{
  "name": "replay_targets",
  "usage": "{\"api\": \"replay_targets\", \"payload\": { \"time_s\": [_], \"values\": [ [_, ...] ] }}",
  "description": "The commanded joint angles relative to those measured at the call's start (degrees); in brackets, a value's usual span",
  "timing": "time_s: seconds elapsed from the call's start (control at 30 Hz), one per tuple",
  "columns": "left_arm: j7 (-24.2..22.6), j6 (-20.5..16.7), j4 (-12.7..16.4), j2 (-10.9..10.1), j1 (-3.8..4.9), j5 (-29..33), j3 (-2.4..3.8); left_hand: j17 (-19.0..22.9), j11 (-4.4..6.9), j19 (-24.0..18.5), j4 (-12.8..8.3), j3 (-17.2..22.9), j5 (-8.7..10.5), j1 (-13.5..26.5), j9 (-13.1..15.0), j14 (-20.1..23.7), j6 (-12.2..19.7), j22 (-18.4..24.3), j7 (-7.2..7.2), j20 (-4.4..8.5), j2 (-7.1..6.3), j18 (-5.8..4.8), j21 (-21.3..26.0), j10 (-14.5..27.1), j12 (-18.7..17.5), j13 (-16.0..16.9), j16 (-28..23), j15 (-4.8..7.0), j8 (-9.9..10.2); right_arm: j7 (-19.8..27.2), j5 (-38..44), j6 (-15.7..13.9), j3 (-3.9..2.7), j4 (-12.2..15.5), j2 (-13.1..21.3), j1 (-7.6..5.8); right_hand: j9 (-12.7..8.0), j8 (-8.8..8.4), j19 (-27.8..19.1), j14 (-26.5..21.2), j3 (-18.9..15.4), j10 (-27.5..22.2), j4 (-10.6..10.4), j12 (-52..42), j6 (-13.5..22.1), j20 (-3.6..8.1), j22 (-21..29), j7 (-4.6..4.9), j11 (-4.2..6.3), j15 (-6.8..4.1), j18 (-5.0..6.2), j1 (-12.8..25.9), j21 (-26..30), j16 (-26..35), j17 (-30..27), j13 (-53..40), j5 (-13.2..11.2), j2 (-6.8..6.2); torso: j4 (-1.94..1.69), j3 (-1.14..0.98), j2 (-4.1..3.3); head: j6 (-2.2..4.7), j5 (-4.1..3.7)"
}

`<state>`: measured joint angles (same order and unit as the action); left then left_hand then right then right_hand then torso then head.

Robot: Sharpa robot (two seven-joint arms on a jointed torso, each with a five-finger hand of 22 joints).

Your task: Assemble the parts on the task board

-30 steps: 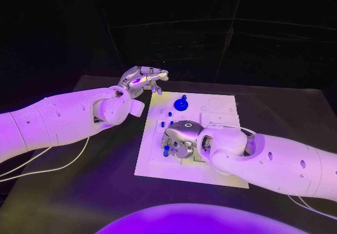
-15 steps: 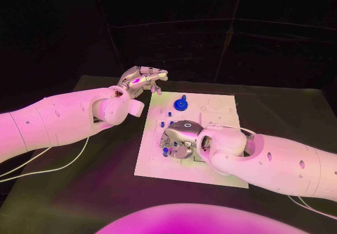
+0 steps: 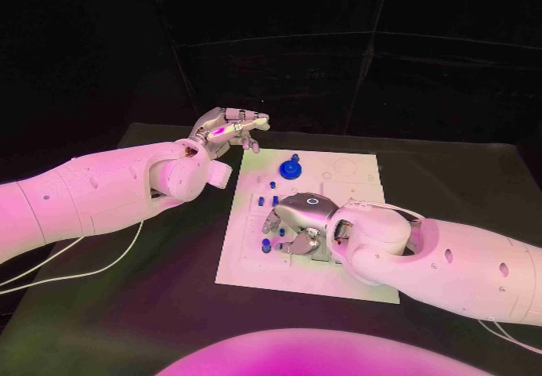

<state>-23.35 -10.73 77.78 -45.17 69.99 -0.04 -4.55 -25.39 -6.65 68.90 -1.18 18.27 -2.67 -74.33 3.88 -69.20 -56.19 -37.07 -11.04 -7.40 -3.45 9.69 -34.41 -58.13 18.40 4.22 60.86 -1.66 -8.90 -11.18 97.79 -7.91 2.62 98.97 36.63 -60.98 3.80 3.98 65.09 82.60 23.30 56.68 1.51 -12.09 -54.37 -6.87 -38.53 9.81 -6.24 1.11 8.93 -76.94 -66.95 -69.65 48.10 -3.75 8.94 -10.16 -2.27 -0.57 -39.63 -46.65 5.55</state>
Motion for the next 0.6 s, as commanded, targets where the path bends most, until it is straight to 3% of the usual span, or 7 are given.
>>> {"api": "replay_targets", "payload": {
  "time_s": [0.03,0.27,0.33,0.47,0.6],
  "values": [
    [-0.2,0.3,-0.3,0.1,0.11,0.2,0.03,0.1,-0.08,0.5,-0.1,-0.4,-0.24,-0.5,0.1,0.3,0.4,0.1,0.13,0.05,0.18,0.8,0.3,0.3,0.2,0.1,0.1,-0.05,-0.2,-0.1,0.5,-4.3,-0.09,1.5,1.5,-0.62,0.1,-0.09,-0.5,-0.4,-1.6,-0.8,-0.2,-0.7,0.5,-0.2,0.4,-0.02,-0.05,0.05,0.42,0.3,0.5,0.3,-0.2,-0.1,0.7,-0.37,-0.06,0.06,0.08,0.26,-0.36],
    [-0.2,0.3,-1.5,0.3,0.1,0.2,0.02,0.1,-0.09,0.6,-0.1,-0.4,-0.24,-0.5,0.1,0.3,0.4,0.1,0.13,0.05,0.18,0.8,0.3,0.3,0.2,0.1,0.1,-0.05,-0.2,1.3,-4.9,-10.5,-0.17,4.8,6.3,-3.22,0.3,0.61,-1.8,-1.2,-4.9,-1.0,-0.9,-2.8,-0.7,-0.29,3.3,0.08,-0.1,0.12,0.87,-0.2,2.3,1.3,-2.3,-0.3,2.7,0.34,0.02,-0.18,-0.02,1.37,-1.08],
    [-0.2,0.3,-1.7,0.4,0.1,0.2,0.0,0.1,-0.09,0.6,-0.1,-0.4,-0.24,-0.5,0.1,0.3,0.4,0.1,0.13,0.05,0.18,0.8,0.3,0.3,0.2,0.1,0.1,-0.05,-0.2,1.4,-8.6,-11.7,-0.25,5.7,8.1,-4.06,0.3,0.85,-1.7,-1.1,-5.1,0.2,-1.1,-3.8,-1.2,-0.24,3.2,0.07,0.04,0.02,0.87,-0.3,2.2,1.1,-2.0,-0.4,2.9,0.77,0.06,-0.13,0.01,1.53,-1.37],
    [-0.1,0.3,-1.8,0.5,0.09,0.2,-0.04,0.1,-0.09,0.6,-0.1,-0.5,-0.24,-0.5,0.1,0.3,0.4,0.1,0.13,0.05,0.17,0.8,0.3,0.3,0.2,0.1,0.1,-0.05,-0.2,-0.8,-15.5,-10.9,-0.48,6.9,12.4,-6.13,0.3,1.17,-2.4,-1.7,-6.8,3.9,-3.3,-6.6,-2.1,0.01,4.6,-0.34,0.77,-0.39,1.11,2.0,3.2,1.9,-3.5,-1.0,3.3,0.91,0.19,0.03,0.11,2.34,-2.87],
    [-0.2,0.2,-1.6,0.5,0.08,0.2,-0.07,0.1,-0.09,0.6,-0.1,-0.5,-0.24,-0.5,0.1,0.3,0.4,0.1,0.13,0.05,0.17,0.8,0.3,0.3,0.2,0.1,0.1,-0.05,-0.2,-4.1,-20.0,-8.9,-0.55,7.4,17.1,-7.4,0.8,2.84,0.7,-0.1,-8.7,12.5,-4.9,-13.2,-5.1,1.18,-0.1,-1.8,2.97,-2.06,0.37,3.0,0.7,-0.1,-0.1,-3.6,3.4,0.83,0.28,0.28,0.15,2.86,-4.59]
  ]
}}
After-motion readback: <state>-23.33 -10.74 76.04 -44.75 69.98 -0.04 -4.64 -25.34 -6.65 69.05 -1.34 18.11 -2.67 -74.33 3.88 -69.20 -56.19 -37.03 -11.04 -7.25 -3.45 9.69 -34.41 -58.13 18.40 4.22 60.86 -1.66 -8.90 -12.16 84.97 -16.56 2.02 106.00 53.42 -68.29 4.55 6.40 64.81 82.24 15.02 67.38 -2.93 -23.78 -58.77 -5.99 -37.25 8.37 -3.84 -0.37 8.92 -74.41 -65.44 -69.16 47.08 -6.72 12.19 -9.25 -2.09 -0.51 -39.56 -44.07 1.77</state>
